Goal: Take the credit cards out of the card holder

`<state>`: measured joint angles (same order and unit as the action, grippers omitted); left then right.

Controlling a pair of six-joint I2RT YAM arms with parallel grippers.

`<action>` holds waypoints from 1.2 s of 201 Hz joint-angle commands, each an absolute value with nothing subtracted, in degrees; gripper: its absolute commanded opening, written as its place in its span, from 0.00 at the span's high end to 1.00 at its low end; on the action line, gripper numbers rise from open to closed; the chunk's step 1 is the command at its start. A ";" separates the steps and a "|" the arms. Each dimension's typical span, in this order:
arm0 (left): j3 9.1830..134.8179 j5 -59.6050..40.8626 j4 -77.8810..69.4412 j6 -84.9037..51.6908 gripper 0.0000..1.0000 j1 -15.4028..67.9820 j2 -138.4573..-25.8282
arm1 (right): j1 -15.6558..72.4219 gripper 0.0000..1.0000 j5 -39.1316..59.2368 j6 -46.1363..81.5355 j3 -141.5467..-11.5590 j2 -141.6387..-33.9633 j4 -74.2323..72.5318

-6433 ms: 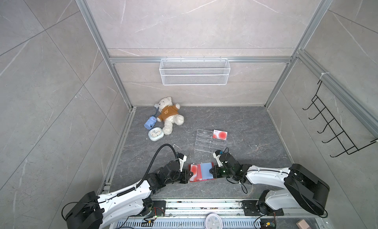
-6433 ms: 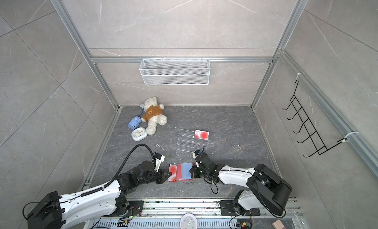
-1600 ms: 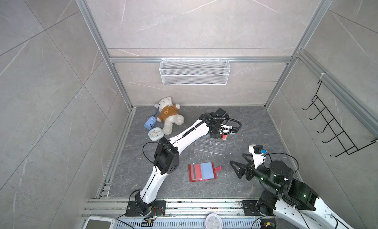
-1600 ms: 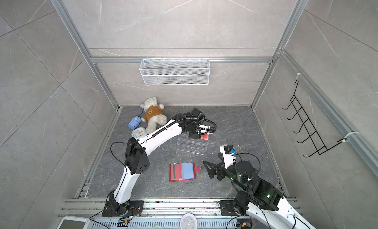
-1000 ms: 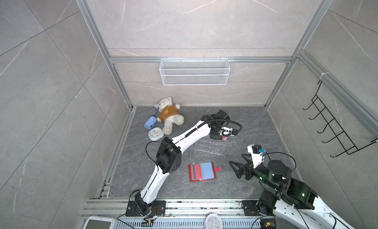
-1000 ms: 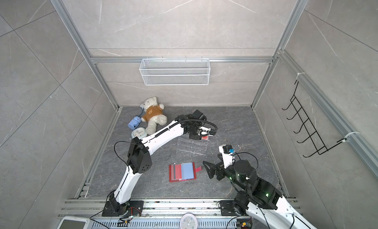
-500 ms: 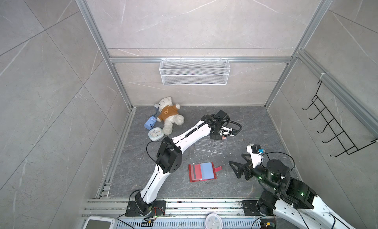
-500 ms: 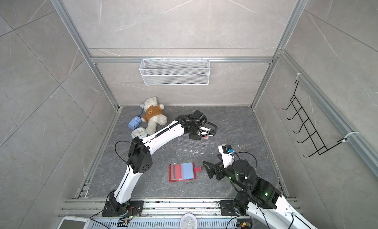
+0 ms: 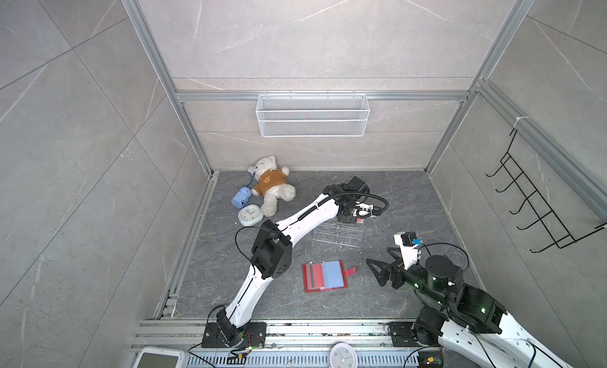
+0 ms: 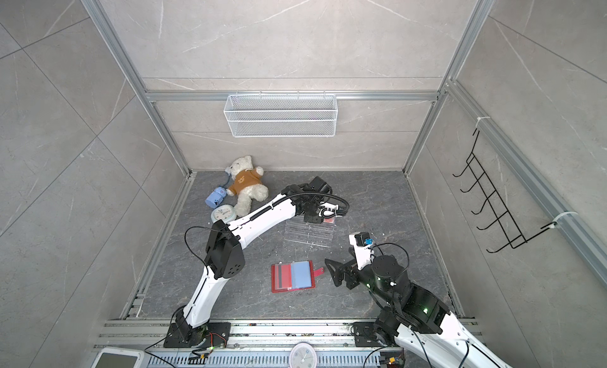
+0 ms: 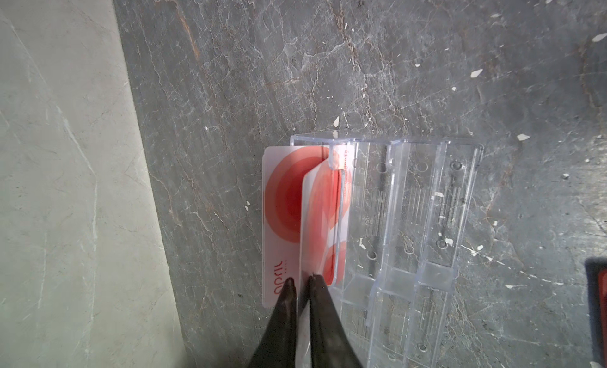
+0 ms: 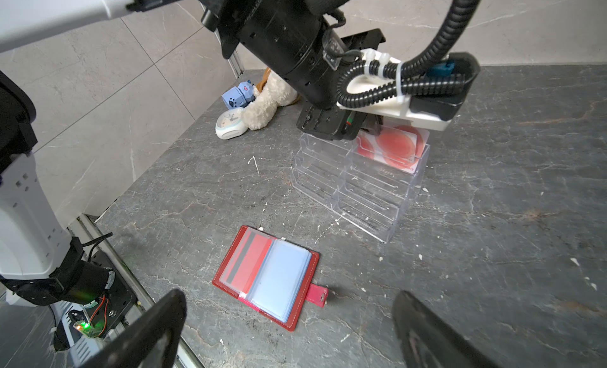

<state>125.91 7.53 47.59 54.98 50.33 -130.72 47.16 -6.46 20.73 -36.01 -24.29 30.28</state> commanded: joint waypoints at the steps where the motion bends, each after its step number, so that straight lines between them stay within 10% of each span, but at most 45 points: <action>1: 128.40 8.58 46.50 53.69 0.86 50.43 -131.30 | 47.04 0.00 -7.29 20.48 -37.22 -24.83 31.64; 79: 128.66 10.54 43.12 49.78 0.80 50.21 -129.92 | 47.02 0.00 -7.11 20.48 -37.09 -24.77 31.64; 166: 111.11 11.35 18.88 31.15 0.28 48.70 -112.78 | 47.03 0.00 -7.80 21.18 -36.39 -22.90 31.64; 241: 106.81 11.46 17.66 17.99 0.09 47.30 -102.71 | 47.03 0.00 -8.57 21.70 -36.40 -23.31 31.79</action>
